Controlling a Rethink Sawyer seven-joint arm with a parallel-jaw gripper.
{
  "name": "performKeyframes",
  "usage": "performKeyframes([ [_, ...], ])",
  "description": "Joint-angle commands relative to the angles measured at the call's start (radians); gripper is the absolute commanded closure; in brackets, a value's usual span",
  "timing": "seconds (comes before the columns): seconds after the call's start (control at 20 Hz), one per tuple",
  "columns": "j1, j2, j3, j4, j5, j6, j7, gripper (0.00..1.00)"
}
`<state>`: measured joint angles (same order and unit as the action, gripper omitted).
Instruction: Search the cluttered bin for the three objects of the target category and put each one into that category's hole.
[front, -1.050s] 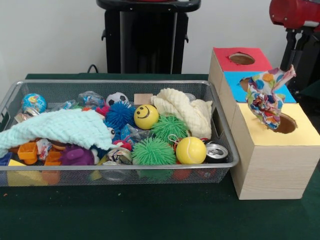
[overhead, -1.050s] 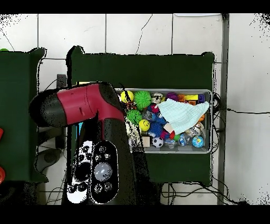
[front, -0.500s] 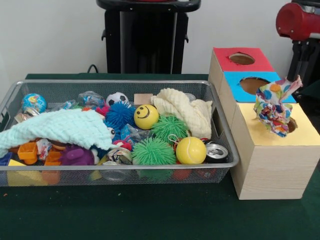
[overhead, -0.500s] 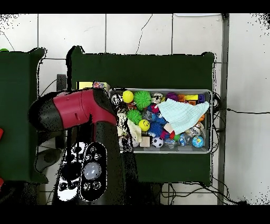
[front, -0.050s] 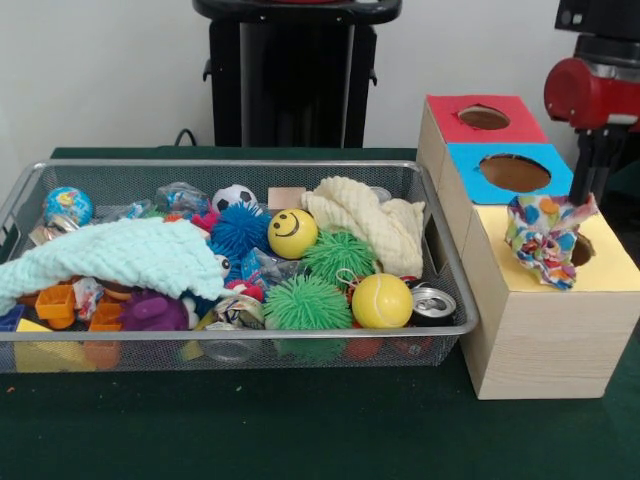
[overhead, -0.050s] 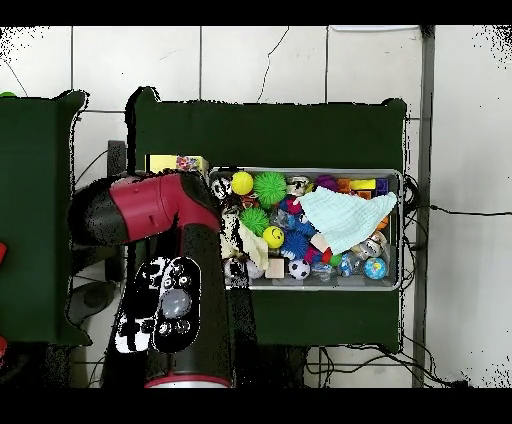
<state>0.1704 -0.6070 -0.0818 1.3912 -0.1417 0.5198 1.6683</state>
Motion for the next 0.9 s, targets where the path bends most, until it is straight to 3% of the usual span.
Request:
performKeyframes([
  [0.05,-0.001,0.152,-0.018,0.047,0.030,-0.123,0.286,1.00],
  [0.4,0.015,0.173,-0.044,0.043,0.043,-0.155,0.285,1.00],
  [0.9,0.037,0.262,-0.093,0.041,0.066,-0.293,0.309,1.00],
])
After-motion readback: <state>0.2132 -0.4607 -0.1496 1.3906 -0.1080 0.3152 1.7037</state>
